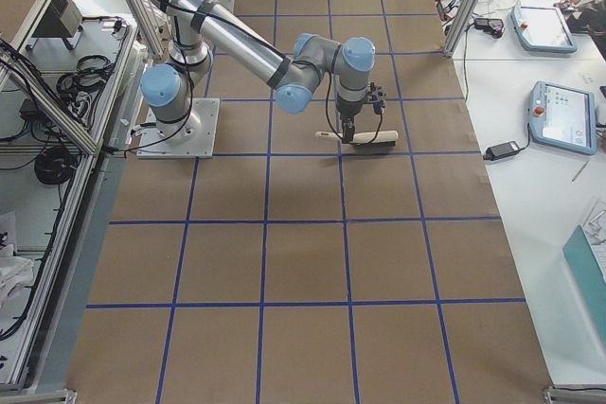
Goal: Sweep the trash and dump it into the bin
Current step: 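Tilt the dustpan with the left gripper to dump the toys into the bag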
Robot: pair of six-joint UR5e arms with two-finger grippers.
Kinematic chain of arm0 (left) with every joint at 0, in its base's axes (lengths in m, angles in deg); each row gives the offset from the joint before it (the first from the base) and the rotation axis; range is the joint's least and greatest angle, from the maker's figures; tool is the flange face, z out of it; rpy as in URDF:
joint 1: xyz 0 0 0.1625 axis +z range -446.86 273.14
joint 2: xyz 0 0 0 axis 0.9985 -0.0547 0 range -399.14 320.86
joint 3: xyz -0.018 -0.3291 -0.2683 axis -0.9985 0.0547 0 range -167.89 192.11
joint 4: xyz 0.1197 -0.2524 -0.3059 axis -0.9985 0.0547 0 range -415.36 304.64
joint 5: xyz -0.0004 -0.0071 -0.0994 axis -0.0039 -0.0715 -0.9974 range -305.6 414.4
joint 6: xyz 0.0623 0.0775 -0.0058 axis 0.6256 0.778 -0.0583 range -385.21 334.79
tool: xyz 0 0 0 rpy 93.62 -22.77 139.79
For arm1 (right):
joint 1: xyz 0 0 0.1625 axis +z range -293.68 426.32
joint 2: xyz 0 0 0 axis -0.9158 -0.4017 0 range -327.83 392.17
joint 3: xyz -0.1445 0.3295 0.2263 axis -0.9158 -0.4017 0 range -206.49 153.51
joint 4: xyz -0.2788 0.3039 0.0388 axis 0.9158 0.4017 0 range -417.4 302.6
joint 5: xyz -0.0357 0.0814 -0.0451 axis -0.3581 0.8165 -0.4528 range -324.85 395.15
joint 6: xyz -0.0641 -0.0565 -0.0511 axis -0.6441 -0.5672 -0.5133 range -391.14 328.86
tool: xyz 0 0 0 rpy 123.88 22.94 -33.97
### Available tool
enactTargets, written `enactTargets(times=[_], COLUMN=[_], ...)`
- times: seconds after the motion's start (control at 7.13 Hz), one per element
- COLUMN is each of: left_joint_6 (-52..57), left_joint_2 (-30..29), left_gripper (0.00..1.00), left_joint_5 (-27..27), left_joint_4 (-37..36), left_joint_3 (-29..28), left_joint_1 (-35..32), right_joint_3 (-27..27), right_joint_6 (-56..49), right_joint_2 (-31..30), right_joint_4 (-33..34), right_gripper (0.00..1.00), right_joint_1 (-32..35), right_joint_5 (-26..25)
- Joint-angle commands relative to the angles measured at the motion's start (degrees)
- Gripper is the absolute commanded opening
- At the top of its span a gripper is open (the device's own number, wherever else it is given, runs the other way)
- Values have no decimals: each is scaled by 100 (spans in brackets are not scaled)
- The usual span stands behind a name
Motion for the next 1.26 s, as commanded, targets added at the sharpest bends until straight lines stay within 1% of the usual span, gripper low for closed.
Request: enactTargets(times=[0.0, 0.14, 0.28, 0.42, 0.7, 0.84, 0.98, 1.12], left_joint_6=[28, 167, 142, 90, -924, -1295, -1743, -2113], left_joint_2=[62, 71, -42, 0, -192, -280, -402, -673], left_gripper=[0, 0, 0, 0, 0, 0, 0, 0], left_joint_5=[-648, -1420, -1854, -2528, -3139, -3176, -3307, -3343], left_joint_4=[-41, 29, 21, 177, 616, 888, 943, 848], left_joint_3=[-101, -241, -321, -339, -339, -348, -366, -366], left_joint_1=[14, 5, -73, -213, -791, -1117, -1346, -1557], right_joint_3=[-484, -563, -616, -652, -661, -687, -696, -696], right_joint_6=[334, 580, 878, 1316, 1915, 2066, 2076, 2120], right_joint_2=[-256, -336, -476, -634, -1081, -1388, -1730, -1925], right_joint_4=[-783, -873, -1013, -1171, -1505, -1846, -2258, -2471], right_gripper=[100, 100, 100, 100, 100, 100, 100, 100], right_joint_1=[162, 337, 591, 864, 1478, 1777, 1928, 2017], right_joint_5=[56, 65, 66, 74, 57, 48, 13, -5])
